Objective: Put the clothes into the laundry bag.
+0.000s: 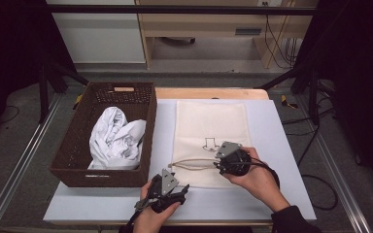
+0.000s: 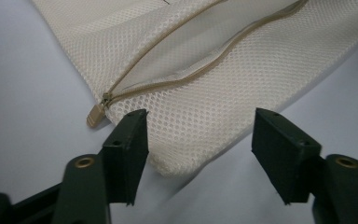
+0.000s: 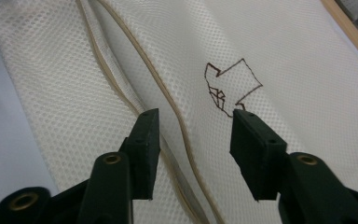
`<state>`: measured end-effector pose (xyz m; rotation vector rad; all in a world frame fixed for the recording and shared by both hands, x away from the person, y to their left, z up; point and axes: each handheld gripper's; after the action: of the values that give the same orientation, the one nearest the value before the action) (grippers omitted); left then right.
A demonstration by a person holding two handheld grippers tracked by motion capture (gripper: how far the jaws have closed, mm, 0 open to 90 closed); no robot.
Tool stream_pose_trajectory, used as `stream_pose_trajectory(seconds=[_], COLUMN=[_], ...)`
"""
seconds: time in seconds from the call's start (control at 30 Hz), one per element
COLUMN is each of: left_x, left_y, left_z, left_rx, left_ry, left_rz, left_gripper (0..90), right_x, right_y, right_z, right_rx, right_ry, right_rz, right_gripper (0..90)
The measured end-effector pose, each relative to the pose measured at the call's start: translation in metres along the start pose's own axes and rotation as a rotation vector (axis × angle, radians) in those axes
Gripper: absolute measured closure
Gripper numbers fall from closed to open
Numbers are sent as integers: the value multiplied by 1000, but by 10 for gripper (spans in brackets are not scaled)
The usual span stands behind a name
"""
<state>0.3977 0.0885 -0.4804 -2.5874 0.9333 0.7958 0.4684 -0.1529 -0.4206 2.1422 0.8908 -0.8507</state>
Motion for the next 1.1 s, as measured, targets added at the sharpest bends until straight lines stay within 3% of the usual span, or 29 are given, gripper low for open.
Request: stream_pose_trajectory(seconds=[0.07,0.13,0.23,0.33,0.43,0.6,0.83,1.03,1.07,1.1], left_x=[1,3,4,5,6,6,6,8,8,9], left_y=[-1,-1,0,0,0,3,3,3,3,2], left_z=[0,-1,-1,-1,-1,-1,-1,-3,-3,-4], left_rx=[-3,-2,-2,-1,4,11,14,12,11,12], left_ry=[-3,-9,-9,-12,-14,-11,-9,-4,-3,-3], left_rz=[1,3,7,10,8,11,18,21,22,25], left_gripper=[395,423,461,474,490,490,490,493,493,493], right_x=[3,15,25,27,28,24,12,-11,-11,-17], right_y=[-1,-2,-3,-4,-1,1,12,22,22,24], right_z=[-2,-7,-7,-8,-12,-17,-27,-47,-47,-54], right_rx=[-8,-40,-39,-47,-52,-62,-43,-39,-39,-46], right_ry=[-9,-72,-140,-150,-140,-147,-118,-31,-31,-10], right_rz=[-3,-18,-10,2,8,2,19,129,129,166], right_gripper=[548,576,604,649,759,852,876,880,880,881])
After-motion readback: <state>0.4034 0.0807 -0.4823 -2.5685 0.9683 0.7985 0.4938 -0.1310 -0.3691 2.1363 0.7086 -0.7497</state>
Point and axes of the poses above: each handheld gripper's, and its own axes: x roughly forward along the jaws, z roughly out of its underside, y roughly to its right, and after that the axes turned 1 degree about -y, right-handed
